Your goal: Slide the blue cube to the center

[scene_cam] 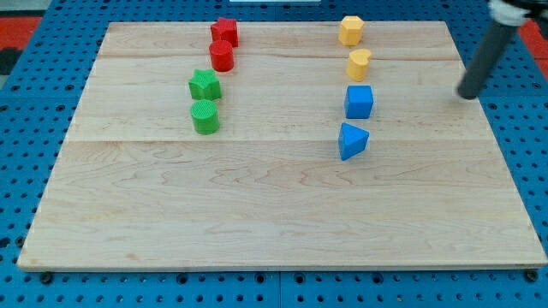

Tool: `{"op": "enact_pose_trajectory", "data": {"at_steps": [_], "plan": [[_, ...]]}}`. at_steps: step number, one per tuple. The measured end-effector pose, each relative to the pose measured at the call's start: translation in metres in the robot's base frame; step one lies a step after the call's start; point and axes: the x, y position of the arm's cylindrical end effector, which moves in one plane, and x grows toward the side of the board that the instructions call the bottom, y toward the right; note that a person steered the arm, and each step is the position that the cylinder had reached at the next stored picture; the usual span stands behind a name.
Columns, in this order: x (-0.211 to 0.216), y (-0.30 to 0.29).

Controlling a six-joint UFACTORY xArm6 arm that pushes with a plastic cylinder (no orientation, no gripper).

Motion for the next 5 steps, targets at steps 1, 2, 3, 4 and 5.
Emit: {"op": "enact_pose_trajectory", "data": {"at_steps": [1,2,3,4,5], "plan": [[-0.004,-0.070],[0.025,-0.117],[0.025,-0.140],[0.015,-0.146],[0.010,-0.146]]}}
